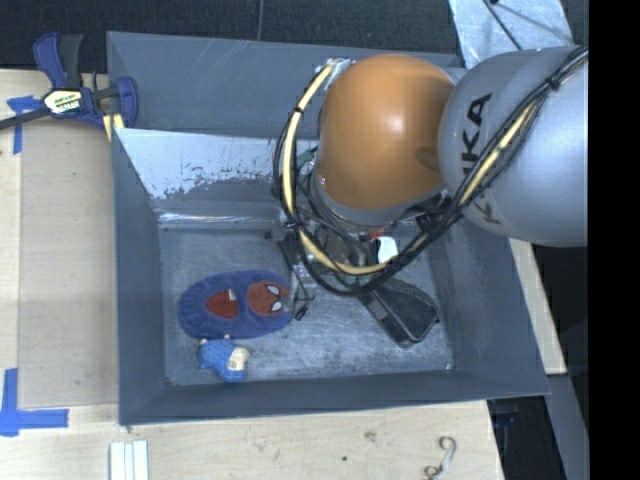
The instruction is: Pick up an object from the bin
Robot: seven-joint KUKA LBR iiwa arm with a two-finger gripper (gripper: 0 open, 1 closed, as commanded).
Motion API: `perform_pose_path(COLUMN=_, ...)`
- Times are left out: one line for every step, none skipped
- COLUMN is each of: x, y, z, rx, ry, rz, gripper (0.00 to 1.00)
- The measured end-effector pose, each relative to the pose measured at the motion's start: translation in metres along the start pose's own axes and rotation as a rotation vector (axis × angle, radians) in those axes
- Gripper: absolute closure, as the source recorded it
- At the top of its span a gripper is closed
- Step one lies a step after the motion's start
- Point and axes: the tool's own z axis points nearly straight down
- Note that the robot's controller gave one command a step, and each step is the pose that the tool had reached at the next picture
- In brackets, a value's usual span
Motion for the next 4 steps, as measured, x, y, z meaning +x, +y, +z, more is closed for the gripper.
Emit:
perform_pose_path(x=-0.014, y=0.021, z=0.164, rx=0.001, ry=-0.004, rz=-0.2, gripper=0.0)
perform_pose_path(x=-0.021, y=0.022, z=0.154, rx=-0.003, ry=-0.027, rz=-0.196, gripper=1.0)
perform_pose_path(x=-0.026, y=0.018, z=0.084, rx=-0.002, ry=-0.016, rz=-0.119, gripper=1.0)
perform_pose_path(x=-0.011, y=0.025, z=0.01, rx=-0.003, ry=-0.015, rz=-0.121, gripper=1.0)
